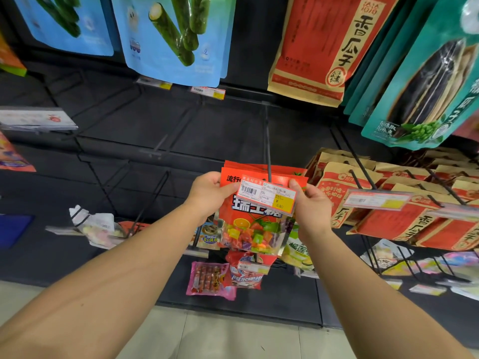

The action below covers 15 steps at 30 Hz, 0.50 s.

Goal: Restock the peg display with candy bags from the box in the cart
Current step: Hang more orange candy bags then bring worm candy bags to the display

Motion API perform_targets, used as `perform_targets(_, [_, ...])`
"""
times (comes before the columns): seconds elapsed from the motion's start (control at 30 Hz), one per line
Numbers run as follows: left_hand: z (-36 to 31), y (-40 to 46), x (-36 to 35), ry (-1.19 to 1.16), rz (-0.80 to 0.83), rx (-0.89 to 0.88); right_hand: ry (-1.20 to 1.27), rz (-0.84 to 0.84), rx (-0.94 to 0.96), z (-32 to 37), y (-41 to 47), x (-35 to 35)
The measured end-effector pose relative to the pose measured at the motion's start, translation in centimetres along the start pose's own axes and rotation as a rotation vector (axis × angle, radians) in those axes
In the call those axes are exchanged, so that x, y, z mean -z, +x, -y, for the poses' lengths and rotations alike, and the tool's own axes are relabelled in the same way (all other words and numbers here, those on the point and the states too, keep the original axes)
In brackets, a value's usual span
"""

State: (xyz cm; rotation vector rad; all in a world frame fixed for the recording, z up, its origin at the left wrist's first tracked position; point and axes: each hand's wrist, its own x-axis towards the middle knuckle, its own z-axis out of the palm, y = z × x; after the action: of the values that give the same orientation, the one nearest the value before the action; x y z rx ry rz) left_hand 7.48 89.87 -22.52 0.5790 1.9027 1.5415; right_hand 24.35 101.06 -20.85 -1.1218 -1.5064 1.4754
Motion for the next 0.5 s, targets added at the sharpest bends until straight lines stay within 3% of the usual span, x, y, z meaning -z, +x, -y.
perform_targets(0.23, [0.6, -1.2, 0.7, 0.202, -0.036, -0.079, -0.03, -0.126, -0.057, -2.5, 0.1, 0.7])
perform_targets(0.37, [2.9, -2.2, 2.8, 0.444, -0.041, -0.049, -0.316, -0.209, 0.013, -3.9, -2.3, 1.0])
perform_targets(0.43, [3.9, -2.8, 4.3, 0.602, -0.028, -0.058, -0.477, -0.115, 0.038, -5.0, -3.8, 0.3])
perform_targets(0.5, [4.7, -3.5, 6.2, 0.782, 0.009, -0.055, -0.649, 0.084, 0.049, -5.8, -5.5, -1.4])
